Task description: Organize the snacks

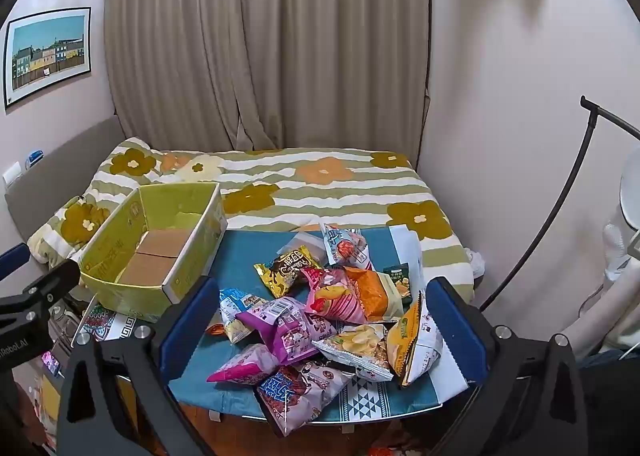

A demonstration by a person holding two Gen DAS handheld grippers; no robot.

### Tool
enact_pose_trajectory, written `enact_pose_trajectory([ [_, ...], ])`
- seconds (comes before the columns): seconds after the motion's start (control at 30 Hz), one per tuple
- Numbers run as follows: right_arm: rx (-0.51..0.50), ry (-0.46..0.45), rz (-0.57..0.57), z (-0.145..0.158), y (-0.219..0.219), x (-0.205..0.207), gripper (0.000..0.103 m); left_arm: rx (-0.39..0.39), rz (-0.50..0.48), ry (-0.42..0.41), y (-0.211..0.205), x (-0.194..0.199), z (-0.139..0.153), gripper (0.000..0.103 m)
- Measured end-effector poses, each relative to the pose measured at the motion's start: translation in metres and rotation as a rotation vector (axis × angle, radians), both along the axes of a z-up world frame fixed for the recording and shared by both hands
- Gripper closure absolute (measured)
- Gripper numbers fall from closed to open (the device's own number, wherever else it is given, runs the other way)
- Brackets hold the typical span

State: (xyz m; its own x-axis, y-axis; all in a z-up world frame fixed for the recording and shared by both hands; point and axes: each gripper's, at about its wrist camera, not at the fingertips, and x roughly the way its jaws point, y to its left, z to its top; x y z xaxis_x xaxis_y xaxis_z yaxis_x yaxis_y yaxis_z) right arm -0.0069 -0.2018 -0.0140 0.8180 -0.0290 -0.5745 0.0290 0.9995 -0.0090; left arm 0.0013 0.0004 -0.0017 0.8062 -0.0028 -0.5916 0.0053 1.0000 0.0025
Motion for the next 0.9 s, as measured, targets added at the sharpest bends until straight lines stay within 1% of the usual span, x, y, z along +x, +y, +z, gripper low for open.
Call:
enact_pose_trajectory([
  [0.13, 0.016, 0.003, -0.003, -0.0004, -0.0032, -0.0003, 0.000, 0.018, -0.012, -0.012, -0.0051, -0.0012, 0.0004, 0.000],
  [0.17, 0.014, 0.004, -0.001, -0.0006, -0.0027, -0.0005, 0.000, 0.003, -0.012, -0.021, 0.0002, -0.0037, 0.0036, 0.000],
  [0.23, 0.014, 0.002, -0.003, -0.0002, -0.0015, -0.0009, 0.000, 0.021, -0.010, -0.020, -0.0066, -0.0052, 0.0044, 0.000],
  [0.3, 0.016, 0.003, -0.001, -0.0003, -0.0007, -0.0013, 0.000, 0.020, -0.012, -0.026, -0.0070, -0.0068, 0.0043, 0.000],
  [0.9, 0.021, 0.007, -0.001, -0.0008, -0.0003, -0.0029, 0.000, 0.017, -0.005, -0.024, -0.0059, -0.0090, 0.0059, 0.000],
])
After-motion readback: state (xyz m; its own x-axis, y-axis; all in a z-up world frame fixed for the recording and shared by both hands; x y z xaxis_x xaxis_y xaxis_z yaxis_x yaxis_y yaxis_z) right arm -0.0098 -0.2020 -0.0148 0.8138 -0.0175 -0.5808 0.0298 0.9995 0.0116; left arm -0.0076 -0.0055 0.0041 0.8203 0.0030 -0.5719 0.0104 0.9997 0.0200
